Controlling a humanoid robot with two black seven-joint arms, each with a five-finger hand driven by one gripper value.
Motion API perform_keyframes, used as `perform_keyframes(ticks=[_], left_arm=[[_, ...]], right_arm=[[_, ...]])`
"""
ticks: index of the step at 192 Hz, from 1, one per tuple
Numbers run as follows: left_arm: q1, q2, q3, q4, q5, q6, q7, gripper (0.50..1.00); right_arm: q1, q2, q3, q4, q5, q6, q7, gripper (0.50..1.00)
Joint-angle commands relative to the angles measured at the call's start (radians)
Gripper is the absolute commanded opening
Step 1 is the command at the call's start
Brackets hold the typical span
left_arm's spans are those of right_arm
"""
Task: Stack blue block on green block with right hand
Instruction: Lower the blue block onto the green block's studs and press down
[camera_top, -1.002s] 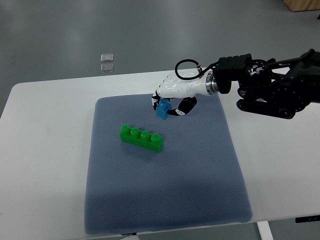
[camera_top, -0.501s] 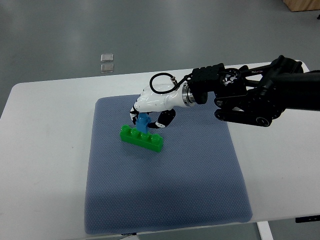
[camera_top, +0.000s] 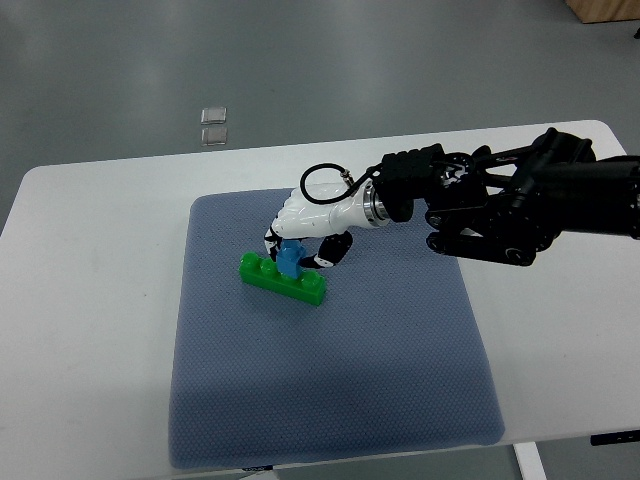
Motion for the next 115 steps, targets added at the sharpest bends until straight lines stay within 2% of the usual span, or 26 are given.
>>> perform_keyframes(ticks=[1,115], left_arm=[[0.0,0.0,0.0,0.0,0.0,0.0,0.0,1.0],[0.0,0.0,0.0,0.0,0.0,0.0,0.0,1.0]], right_arm=[[0.001,0.001,0.001,0.0,0.0,-0.003,-0.001,0.539],[-0.014,0.015,0.001,-0.018,-0.022,-0.006,-0.001,0.539]])
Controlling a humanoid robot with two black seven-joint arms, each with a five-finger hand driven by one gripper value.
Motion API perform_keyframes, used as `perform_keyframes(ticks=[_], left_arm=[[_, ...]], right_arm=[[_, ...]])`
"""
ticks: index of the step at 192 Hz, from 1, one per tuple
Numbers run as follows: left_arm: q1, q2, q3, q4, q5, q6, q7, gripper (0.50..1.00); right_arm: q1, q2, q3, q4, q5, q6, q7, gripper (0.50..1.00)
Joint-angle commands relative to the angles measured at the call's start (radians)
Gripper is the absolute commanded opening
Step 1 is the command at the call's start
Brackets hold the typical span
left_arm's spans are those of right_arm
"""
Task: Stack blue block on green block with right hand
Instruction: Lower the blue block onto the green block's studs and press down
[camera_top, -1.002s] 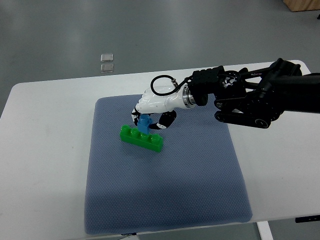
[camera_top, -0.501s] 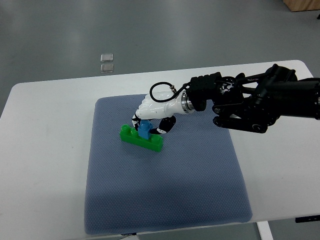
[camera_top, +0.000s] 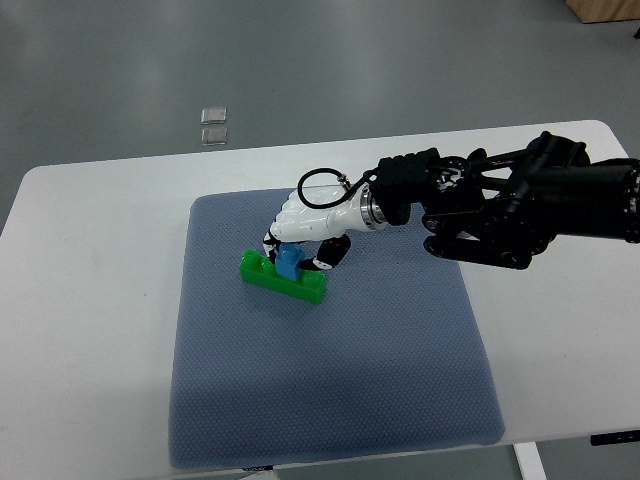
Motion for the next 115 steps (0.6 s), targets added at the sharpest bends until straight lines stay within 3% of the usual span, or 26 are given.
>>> perform_keyframes(ticks=[1,115], left_arm=[[0.0,0.0,0.0,0.0,0.0,0.0,0.0,1.0],[0.0,0.0,0.0,0.0,0.0,0.0,0.0,1.0]], right_arm=[[-0.004,0.001,0.001,-0.001,-0.001,0.0,0.0,0.539],[-0.013,0.03,0.001,-0.02,-0.01,-0.011,-0.002,0.539]])
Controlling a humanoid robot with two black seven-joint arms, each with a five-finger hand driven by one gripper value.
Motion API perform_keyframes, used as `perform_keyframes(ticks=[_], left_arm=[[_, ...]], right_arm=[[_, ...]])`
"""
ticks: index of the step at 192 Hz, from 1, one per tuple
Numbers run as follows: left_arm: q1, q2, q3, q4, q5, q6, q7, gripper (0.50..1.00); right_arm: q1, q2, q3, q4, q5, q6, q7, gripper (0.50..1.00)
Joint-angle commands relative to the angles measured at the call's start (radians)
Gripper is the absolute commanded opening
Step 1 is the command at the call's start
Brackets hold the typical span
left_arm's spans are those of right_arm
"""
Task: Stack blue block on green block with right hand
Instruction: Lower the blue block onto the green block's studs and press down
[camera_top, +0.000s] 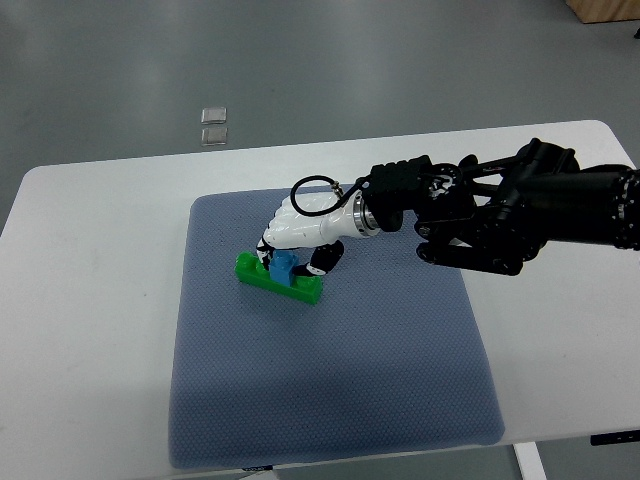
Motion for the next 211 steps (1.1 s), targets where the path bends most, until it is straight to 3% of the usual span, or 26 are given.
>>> perform_keyframes(ticks=[1,140,161,211], left_arm=[[0.0,0.0,0.0,0.0,0.0,0.0,0.0,1.0],[0.0,0.0,0.0,0.0,0.0,0.0,0.0,1.0],[-0.001,0.0,0.0,0.0,0.0,0.0,0.0,1.0],[0.0,0.0,0.0,0.0,0.0,0.0,0.0,1.0]], right_arm=[[0.0,0.002,0.0,-0.006,-0.002,0.0,0.0,0.539],[-0.023,0.002,0.0,-0.022,-0.012,-0.002,0.0,0.541],[-0.022,0.001,0.006,-0.022,-0.011,-0.003,0.002,0.58],[-0.015,-0.003,0.011,-0.02,0.0,-0.003,0.003,0.76]])
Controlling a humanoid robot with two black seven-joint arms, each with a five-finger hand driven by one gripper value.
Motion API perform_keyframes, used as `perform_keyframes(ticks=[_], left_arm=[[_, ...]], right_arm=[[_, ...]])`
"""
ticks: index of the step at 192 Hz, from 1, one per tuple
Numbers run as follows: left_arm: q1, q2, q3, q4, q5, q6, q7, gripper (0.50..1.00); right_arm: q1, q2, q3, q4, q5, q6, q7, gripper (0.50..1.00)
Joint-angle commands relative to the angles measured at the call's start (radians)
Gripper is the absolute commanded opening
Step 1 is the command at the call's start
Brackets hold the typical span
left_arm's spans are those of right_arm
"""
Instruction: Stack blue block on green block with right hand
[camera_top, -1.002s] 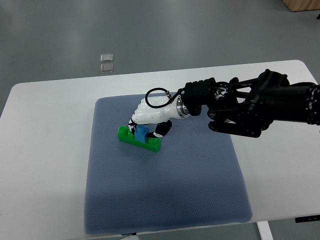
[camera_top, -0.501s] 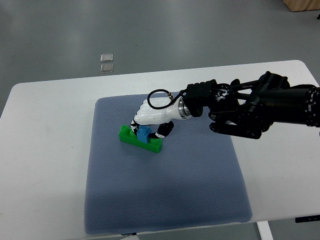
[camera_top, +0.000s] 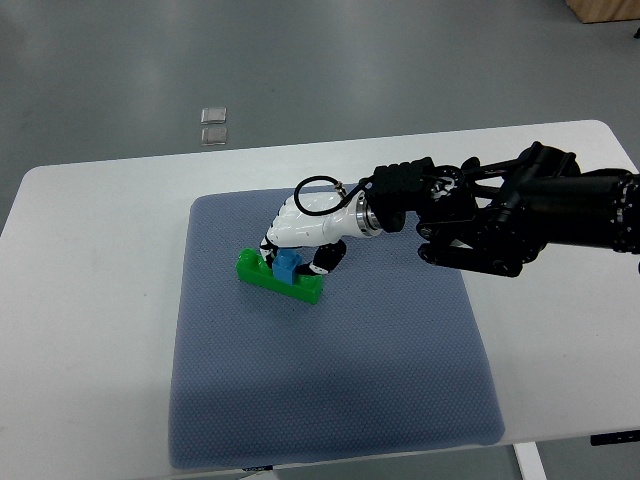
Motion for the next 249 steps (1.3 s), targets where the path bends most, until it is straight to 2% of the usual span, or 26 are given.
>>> perform_keyframes(ticks=[1,14,23,29,173,198,249], left_arm=[[-0.001,0.0,0.0,0.0,0.0,0.0,0.0,1.0],[0.0,0.0,0.0,0.0,0.0,0.0,0.0,1.0],[0.0,0.0,0.0,0.0,0.0,0.0,0.0,1.0],[0.0,0.0,0.0,0.0,0.0,0.0,0.0,1.0],[0.0,0.0,0.0,0.0,0.0,0.0,0.0,1.0],[0.0,0.0,0.0,0.0,0.0,0.0,0.0,1.0],[0.0,0.0,0.0,0.0,0.0,0.0,0.0,1.0]], right_arm=[[0.002,-0.004,0.002,0.001,0.005,0.001,0.002,0.766],[0.004,-0.005,0.002,0.001,0.006,0.003,0.003,0.809],[0.005,-0.008,0.002,0.003,0.008,0.003,0.005,0.866],[0.007,-0.01,0.002,0.003,0.008,0.003,0.006,0.876],[0.067,-0.086,0.005,-0.005,0.016,0.007,0.012,0.909],[0.053,-0.108,0.045,-0.074,0.051,0.007,0.011,0.909],[-0.059,-0.12,0.22,-0.241,0.339,0.01,0.009,0.909]])
